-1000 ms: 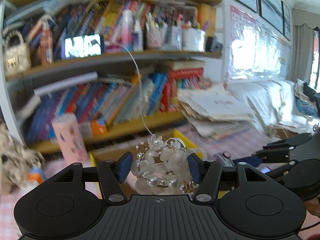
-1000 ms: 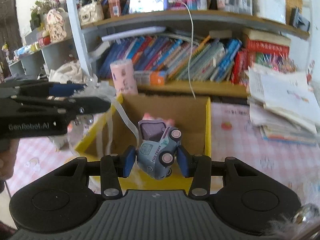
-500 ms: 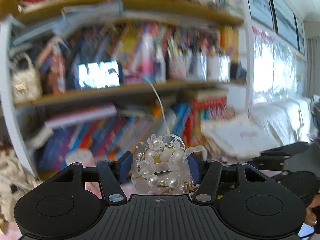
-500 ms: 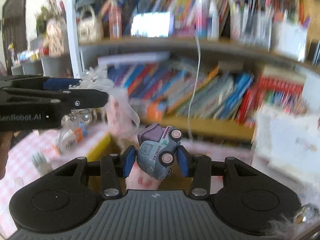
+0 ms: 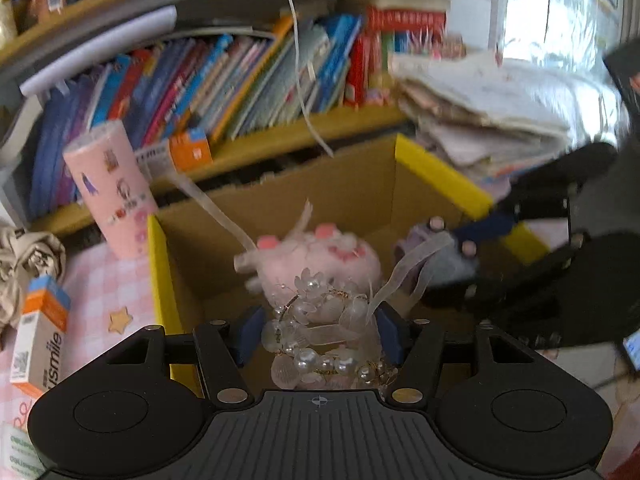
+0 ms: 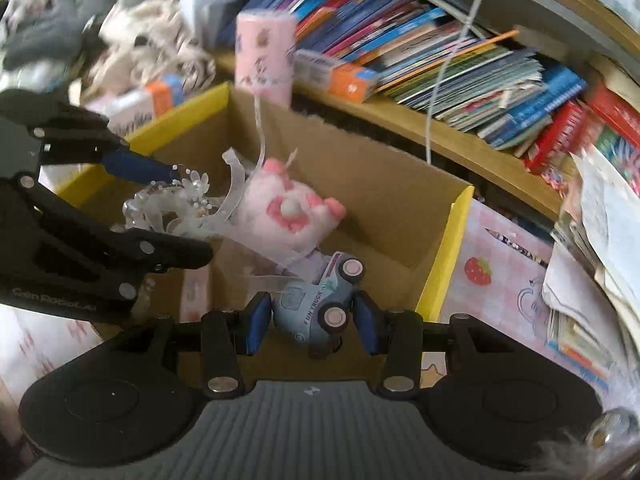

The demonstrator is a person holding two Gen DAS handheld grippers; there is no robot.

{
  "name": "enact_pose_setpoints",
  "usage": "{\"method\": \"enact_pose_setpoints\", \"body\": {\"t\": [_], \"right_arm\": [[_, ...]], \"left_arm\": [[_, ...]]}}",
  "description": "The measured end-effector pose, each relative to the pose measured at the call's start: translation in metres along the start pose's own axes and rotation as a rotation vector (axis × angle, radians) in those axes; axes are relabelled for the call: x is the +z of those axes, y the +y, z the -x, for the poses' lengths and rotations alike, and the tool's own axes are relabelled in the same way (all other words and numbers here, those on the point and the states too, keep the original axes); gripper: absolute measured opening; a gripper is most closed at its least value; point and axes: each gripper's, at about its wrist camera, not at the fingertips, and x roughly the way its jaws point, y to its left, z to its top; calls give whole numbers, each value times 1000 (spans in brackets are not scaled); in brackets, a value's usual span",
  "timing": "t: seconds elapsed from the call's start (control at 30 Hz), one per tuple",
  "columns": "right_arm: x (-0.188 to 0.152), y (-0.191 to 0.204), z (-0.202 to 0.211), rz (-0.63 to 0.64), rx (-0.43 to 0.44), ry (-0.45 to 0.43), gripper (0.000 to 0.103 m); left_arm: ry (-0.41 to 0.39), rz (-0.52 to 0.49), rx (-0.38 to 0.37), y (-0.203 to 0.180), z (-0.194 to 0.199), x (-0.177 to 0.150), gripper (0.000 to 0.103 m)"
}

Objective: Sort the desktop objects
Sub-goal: 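Open the right tool to drop the toy car while the left tool releases the bracelet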

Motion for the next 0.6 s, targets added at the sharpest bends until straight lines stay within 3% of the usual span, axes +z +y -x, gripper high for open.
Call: {"method": "enact_pose_setpoints", "body": {"t": [0.33, 0.6], "right_arm": [[8, 8, -18, 143, 14, 67, 43], [9, 9, -20, 158, 8, 74, 44]], "left_arm": [[52, -4, -9, -4, -12, -4, 63], [53, -5, -7, -3, -15, -4, 64]]}}
